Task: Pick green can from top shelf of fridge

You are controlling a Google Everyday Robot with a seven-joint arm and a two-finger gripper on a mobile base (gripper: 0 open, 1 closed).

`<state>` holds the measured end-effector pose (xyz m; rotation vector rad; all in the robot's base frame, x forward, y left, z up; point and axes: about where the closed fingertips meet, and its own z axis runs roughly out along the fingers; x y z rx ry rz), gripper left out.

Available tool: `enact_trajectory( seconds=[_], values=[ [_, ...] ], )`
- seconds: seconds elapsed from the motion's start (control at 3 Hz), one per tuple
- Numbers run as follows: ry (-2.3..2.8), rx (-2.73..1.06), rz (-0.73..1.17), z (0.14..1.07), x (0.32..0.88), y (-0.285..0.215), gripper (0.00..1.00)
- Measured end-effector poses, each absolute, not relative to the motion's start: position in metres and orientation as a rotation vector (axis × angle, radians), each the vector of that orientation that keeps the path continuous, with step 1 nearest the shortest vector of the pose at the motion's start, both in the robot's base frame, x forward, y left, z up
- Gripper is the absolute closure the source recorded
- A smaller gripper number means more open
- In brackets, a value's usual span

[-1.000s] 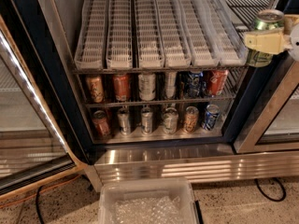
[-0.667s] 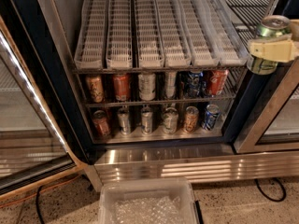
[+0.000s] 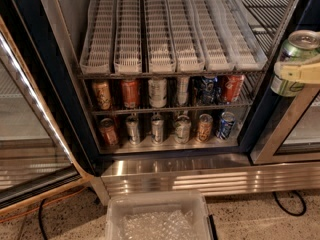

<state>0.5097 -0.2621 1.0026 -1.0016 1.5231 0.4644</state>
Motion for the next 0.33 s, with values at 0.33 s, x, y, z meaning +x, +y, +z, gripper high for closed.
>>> enact_trajectory(
  seconds=[0.33],
  values=[
    [1.518,-1.048,0.506,0.9992,0.499,-0.2535,1.0]
  ],
)
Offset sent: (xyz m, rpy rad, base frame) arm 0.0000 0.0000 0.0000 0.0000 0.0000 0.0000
